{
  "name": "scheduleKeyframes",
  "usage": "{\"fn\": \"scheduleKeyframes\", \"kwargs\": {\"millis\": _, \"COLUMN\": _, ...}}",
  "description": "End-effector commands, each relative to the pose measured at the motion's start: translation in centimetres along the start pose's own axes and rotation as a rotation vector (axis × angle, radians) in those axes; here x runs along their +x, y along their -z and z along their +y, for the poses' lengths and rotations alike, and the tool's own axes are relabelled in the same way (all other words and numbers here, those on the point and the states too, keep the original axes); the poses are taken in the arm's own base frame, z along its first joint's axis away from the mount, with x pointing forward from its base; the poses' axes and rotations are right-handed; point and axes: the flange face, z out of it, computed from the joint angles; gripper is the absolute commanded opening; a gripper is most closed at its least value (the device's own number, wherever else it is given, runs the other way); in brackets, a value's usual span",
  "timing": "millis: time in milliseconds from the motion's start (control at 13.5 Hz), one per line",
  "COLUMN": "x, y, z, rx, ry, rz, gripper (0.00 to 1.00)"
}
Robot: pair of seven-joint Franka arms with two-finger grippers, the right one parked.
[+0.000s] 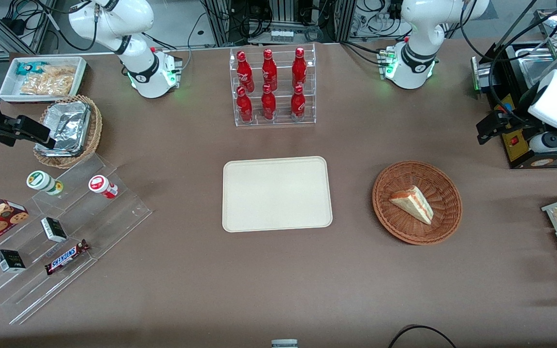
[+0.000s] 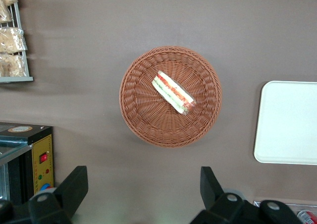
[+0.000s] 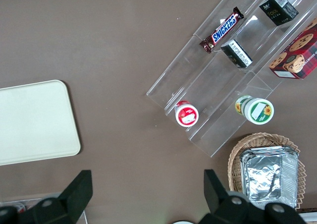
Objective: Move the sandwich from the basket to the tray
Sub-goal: 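Move the left gripper over the wicker basket toward the wrapped sandwich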
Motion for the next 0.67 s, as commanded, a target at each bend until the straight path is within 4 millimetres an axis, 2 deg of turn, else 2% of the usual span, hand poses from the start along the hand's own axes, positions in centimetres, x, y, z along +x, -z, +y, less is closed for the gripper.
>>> {"fn": "scheduleKeyframes", "kwargs": {"millis": 0, "x": 0.0, "y": 0.6, "z": -0.6, "rx": 0.0, "ry": 0.018, "rz": -0.005, "gripper": 1.0}}
{"fn": "scheduleKeyframes", "kwargs": {"millis": 223, "x": 0.4, "y": -0.8, "z": -1.7, "rx": 0.003, "ry": 0.036, "rz": -0.048, "gripper": 1.0}}
{"fn": "scheduleKeyframes", "kwargs": {"millis": 372, "x": 2.3, "y": -4.7, "z": -0.7, "rx": 0.004, "ry": 0.025, "rz": -0.114, "gripper": 1.0}}
{"fn": "scheduleKeyframes", "kwargs": {"millis": 595, "x": 3.7, "y": -9.8, "z": 0.8, "rx": 0.013, "ry": 0.072, "rz": -0.14, "gripper": 1.0}}
